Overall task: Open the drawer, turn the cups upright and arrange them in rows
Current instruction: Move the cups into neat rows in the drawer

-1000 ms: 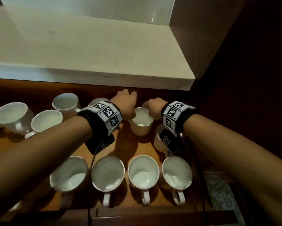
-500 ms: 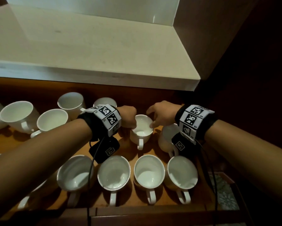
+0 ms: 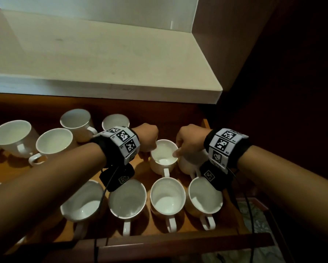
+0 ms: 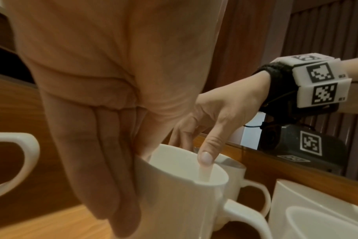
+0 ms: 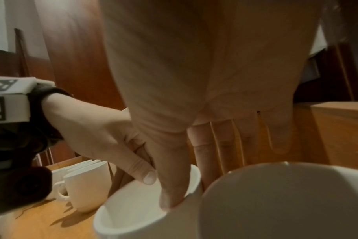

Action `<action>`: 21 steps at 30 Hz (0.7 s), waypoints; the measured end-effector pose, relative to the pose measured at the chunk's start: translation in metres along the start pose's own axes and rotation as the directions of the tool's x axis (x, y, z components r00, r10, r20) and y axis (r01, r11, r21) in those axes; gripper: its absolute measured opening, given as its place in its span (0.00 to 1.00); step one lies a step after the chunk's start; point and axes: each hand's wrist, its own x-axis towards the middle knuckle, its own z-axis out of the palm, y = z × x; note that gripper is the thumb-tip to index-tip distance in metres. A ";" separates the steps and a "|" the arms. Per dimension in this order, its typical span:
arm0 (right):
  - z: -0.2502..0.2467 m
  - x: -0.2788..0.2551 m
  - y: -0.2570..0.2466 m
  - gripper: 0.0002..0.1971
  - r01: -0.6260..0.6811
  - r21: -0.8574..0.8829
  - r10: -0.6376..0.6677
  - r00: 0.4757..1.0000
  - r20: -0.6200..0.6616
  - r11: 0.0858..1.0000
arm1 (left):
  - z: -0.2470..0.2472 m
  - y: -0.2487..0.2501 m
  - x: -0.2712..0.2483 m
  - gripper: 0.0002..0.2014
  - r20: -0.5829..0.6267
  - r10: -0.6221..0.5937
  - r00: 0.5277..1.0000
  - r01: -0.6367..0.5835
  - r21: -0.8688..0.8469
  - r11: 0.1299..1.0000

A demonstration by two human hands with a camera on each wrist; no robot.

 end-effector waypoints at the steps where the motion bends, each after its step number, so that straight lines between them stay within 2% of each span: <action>1: 0.000 0.000 0.000 0.20 -0.003 0.002 0.003 1.000 -0.001 1.000 | 0.000 0.000 0.000 0.10 0.003 0.000 1.000 0.000 -0.009 1.000; 5: 0.003 0.001 0.001 0.30 0.019 0.041 -0.018 1.000 -0.020 0.999 | 0.001 -0.001 -0.006 0.15 0.020 -0.012 1.000 0.012 0.006 1.000; 8: 0.002 -0.001 0.001 0.30 0.043 0.062 -0.043 0.999 -0.005 0.997 | 0.001 0.002 -0.022 0.23 0.024 0.008 1.000 -0.013 0.231 0.973; 11: 0.004 0.000 0.001 0.22 0.028 0.065 -0.029 1.000 0.011 0.998 | 0.003 0.012 -0.044 0.24 0.128 0.072 0.989 -0.128 0.508 0.852; 15: 0.007 0.005 -0.001 0.19 -0.005 0.049 0.004 1.000 0.027 0.999 | 0.018 0.028 -0.057 0.21 0.340 0.133 0.931 -0.301 0.510 0.806; 18: 0.007 0.005 -0.001 0.19 -0.012 0.044 0.010 1.000 0.026 0.999 | 0.023 0.032 -0.056 0.16 0.339 0.180 0.924 -0.347 0.536 0.770; 21: 0.008 0.005 0.000 0.19 -0.014 0.046 0.012 1.000 0.028 0.999 | 0.023 0.033 -0.054 0.15 0.320 0.214 0.923 -0.360 0.526 0.770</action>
